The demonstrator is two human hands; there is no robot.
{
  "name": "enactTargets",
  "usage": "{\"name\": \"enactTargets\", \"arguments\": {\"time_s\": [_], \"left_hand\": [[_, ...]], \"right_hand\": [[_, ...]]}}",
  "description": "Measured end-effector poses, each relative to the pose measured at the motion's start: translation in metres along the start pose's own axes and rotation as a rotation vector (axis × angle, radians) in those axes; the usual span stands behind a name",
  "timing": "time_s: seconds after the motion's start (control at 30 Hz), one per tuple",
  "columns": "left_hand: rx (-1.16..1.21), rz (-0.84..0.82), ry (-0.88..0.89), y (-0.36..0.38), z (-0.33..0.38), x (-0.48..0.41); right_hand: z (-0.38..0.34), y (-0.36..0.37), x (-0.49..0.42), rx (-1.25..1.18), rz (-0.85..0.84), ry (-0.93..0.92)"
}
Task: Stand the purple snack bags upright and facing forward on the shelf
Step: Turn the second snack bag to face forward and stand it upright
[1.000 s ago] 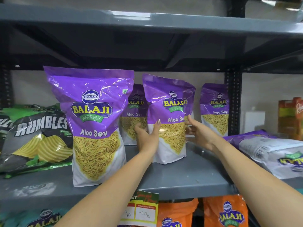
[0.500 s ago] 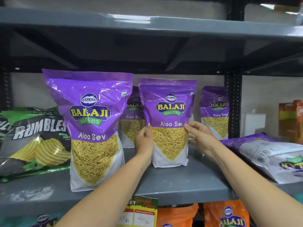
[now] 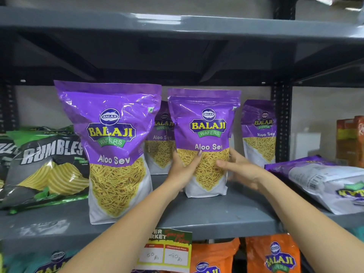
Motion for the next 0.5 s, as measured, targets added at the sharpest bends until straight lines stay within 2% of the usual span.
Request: {"name": "enactTargets", "arguments": {"time_s": [0.17,0.5], "left_hand": [[-0.061,-0.041,0.012,-0.006,0.004,0.012],[-0.217,0.022,0.051,-0.027,0.011,0.044]], "right_hand": [[-0.004,0.004,0.011,0.071,0.116,-0.046],[-0.024,0.029,0.051,0.168,0.113,-0.041]]}}
Point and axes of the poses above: each hand's wrist, its own x-axis away from the middle knuckle, its own y-axis out of the palm, z = x × y, the point moved 10 cm from there along -x, towards the middle knuckle, and after that the axes turned 3 degrees about x, right-handed, at the moved point
